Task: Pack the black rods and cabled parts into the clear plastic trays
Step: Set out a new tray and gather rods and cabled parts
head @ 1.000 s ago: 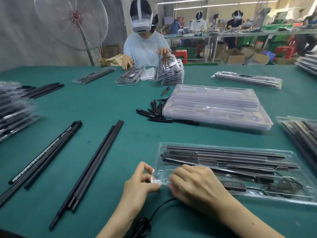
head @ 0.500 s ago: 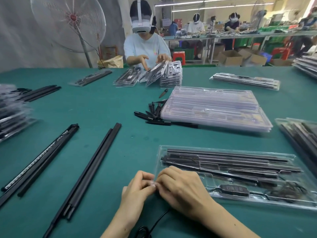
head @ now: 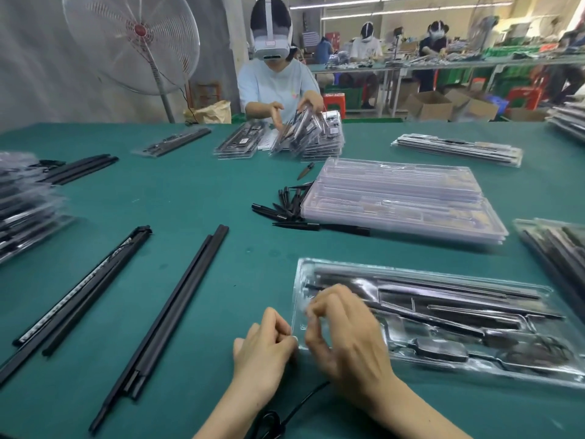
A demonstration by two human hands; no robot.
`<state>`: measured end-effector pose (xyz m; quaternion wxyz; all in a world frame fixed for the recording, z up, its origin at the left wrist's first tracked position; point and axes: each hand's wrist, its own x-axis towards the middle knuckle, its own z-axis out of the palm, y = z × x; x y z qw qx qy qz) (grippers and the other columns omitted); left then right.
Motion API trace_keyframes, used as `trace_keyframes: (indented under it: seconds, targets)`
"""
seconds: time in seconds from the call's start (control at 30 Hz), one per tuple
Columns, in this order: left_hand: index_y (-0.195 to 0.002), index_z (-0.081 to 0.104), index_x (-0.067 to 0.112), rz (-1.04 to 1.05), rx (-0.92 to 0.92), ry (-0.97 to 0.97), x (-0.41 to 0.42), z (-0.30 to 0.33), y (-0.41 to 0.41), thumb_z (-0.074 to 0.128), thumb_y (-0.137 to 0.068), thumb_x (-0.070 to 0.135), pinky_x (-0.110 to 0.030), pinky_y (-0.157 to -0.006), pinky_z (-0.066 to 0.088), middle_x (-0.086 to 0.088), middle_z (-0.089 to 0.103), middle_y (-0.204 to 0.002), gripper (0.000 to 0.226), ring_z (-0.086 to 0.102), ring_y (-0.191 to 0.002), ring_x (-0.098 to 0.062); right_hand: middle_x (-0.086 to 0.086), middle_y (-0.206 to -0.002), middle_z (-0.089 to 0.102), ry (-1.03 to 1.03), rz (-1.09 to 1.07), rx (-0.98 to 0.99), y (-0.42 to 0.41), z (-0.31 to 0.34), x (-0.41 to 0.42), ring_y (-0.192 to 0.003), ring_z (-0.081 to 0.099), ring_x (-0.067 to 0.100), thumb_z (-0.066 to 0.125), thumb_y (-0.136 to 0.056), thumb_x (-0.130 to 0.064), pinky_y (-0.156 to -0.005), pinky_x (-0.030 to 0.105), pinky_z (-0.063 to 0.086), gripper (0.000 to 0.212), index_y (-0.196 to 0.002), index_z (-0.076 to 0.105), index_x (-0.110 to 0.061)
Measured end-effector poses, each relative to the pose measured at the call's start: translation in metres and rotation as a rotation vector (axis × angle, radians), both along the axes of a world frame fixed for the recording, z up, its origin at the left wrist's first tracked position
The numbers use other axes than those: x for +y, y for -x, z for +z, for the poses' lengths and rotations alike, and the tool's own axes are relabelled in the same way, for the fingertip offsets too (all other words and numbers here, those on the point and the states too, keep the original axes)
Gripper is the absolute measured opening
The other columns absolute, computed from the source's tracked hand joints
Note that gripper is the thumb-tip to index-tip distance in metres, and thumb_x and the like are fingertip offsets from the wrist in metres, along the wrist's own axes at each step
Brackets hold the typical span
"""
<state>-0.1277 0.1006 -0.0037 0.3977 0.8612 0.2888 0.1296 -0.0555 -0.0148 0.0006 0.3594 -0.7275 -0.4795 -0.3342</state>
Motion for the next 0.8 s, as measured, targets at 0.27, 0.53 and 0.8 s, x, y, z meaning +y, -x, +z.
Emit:
trace_keyframes:
  seconds: [0.27,0.53,0.8]
  targets:
    - [-0.085,0.035,0.030,-0.065,0.031,-0.097,0.003,0.003,0.002,0.045,-0.093,0.022,-0.028,-0.073,0.018,0.011,0.051,-0.078,0.015,0.045,-0.080,0.002,-0.001,-0.075,0.061,0.268,-0.001,-0.163,-0.004,-0.004,-0.003,-0.065,0.054,0.020,0.057,-0.090,-0.021,-0.061,0.030,0.045,0.023,-0.068,0.060,-0.014]
    - [-0.076,0.033,0.035,-0.356,0.381,-0.496,-0.020,0.031,0.045,0.009,-0.045,0.095,-0.016,-0.072,0.035,0.014,0.038,-0.081,0.072,0.038,-0.079,0.002,-0.007,-0.075,0.063,0.338,-0.027,-0.225,-0.012,0.011,-0.009,-0.067,0.057,0.016,0.051,-0.092,-0.034,-0.057,0.026,0.044,0.030,-0.069,0.063,-0.020]
    - [-0.072,0.056,0.042,-0.369,0.159,-0.036,0.000,0.036,0.030,0.043,-0.098,0.032,-0.017,-0.056,0.043,0.003,0.059,-0.050,0.032,0.057,-0.051,-0.004,-0.007,-0.077,0.063,0.252,-0.013,-0.113,-0.008,0.007,-0.012,-0.071,0.057,0.016,0.049,-0.096,-0.033,-0.069,0.030,0.045,0.032,-0.072,0.064,-0.018]
